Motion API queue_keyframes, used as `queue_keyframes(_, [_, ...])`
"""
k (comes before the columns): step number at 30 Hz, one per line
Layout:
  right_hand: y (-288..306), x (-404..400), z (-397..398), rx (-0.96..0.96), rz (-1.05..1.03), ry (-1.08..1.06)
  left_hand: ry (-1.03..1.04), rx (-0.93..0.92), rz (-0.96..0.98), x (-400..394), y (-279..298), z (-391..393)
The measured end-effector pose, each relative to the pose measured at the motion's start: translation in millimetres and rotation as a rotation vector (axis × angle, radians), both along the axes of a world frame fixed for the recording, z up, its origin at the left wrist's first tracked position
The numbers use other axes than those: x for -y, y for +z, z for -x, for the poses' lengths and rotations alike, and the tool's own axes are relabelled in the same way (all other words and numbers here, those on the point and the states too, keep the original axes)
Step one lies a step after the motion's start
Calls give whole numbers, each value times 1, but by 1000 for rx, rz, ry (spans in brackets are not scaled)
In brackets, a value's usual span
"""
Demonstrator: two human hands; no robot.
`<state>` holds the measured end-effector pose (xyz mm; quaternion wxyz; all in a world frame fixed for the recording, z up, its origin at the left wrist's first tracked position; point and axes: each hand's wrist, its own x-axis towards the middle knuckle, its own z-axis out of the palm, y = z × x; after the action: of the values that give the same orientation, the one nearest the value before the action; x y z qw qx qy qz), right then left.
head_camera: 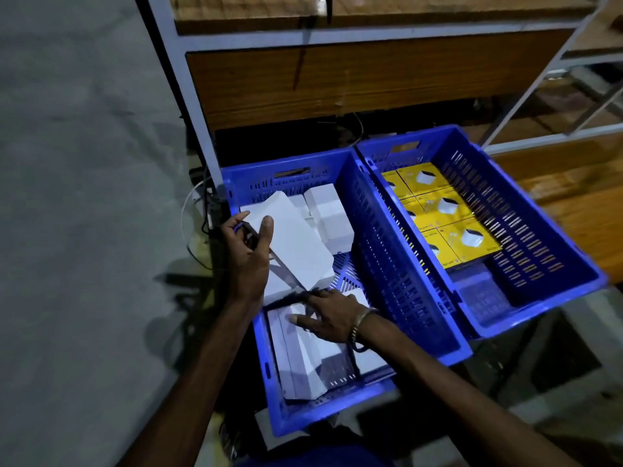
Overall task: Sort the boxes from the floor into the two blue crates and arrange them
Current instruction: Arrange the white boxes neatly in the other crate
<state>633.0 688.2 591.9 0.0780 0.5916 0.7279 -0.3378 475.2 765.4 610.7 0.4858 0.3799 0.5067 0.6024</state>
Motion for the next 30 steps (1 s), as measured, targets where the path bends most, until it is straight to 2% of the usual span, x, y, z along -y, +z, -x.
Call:
queue_keyframes(3, [28,27,-13,-36,-54,-47,-1,3,0,0,0,1])
queue_keyframes(8, [71,87,-22,27,-101,66,30,17,16,-3,-2,2])
queue_keyframes(14, [103,124,-29,-49,1,77,4,0,4,-3,-4,0])
queue_keyframes(16, [105,119,-34,-182,14,-30,1,-14,-20,-3,-4,-1])
queue_keyframes(19, [95,91,-49,-361,-43,-326,-13,-41,-33,-3,-5,-4])
queue_keyframes(21, [75,61,-61,-282,-173,-406,-19,-63,-40,-4,-6,-5])
queue_keyframes(23, [43,25,-70,-104,-199,-341,-34,-97,-54,-4,-6,-4])
queue_keyframes(27, [-17,-34,-67,153,-13,-127,-33,-123,-65,-1,-6,-5])
queue_keyframes(30, [-29,-41,-54,268,146,8,-44,-150,-79,2,-4,-3])
